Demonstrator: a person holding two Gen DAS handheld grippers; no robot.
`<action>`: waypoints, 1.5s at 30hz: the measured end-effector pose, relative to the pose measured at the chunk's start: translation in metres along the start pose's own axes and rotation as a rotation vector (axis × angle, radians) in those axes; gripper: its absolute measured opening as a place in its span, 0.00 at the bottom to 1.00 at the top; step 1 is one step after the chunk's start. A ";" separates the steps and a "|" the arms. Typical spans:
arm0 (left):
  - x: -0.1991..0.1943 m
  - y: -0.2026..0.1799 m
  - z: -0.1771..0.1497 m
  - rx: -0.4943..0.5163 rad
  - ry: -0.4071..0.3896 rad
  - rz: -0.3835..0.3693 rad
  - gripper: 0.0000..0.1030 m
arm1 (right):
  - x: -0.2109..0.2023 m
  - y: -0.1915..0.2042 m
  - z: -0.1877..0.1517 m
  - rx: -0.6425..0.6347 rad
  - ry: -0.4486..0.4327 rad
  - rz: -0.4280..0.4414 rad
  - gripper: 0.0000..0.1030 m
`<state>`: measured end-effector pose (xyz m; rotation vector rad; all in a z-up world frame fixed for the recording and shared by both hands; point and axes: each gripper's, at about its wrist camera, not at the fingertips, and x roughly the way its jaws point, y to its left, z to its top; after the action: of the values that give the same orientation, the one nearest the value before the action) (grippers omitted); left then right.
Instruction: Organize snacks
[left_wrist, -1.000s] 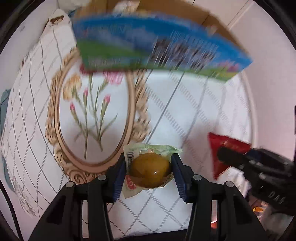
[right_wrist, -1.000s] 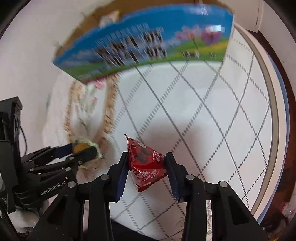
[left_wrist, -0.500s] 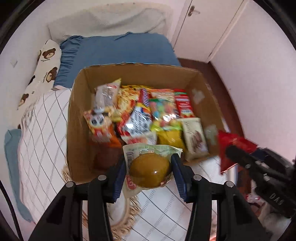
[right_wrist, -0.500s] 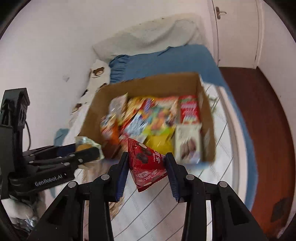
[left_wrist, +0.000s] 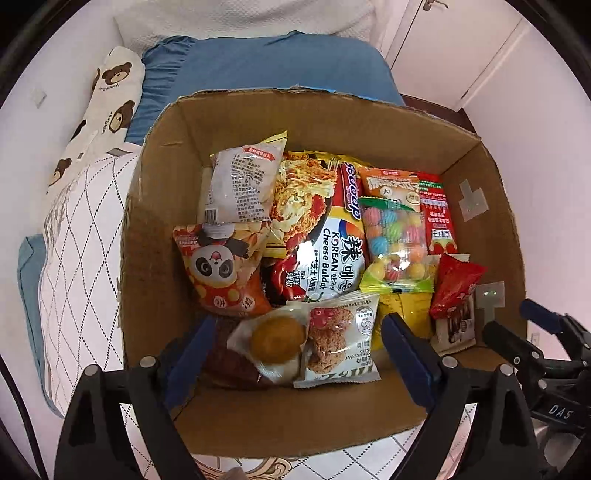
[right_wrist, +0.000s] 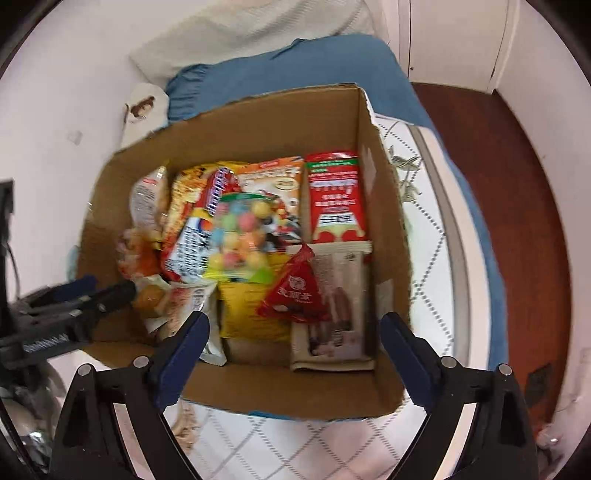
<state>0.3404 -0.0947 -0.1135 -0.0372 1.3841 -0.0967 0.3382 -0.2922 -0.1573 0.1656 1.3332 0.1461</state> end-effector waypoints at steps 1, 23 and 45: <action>0.001 -0.001 0.000 0.002 0.001 0.005 0.90 | 0.001 0.002 0.000 -0.010 0.001 -0.022 0.95; -0.045 -0.005 -0.032 -0.011 -0.155 0.049 0.90 | -0.031 0.013 -0.016 -0.027 -0.117 -0.157 0.98; -0.193 -0.024 -0.180 0.015 -0.509 0.100 0.90 | -0.205 0.040 -0.156 -0.076 -0.470 -0.133 0.99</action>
<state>0.1269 -0.0955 0.0443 0.0198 0.8746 -0.0114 0.1390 -0.2880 0.0104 0.0413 0.8651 0.0403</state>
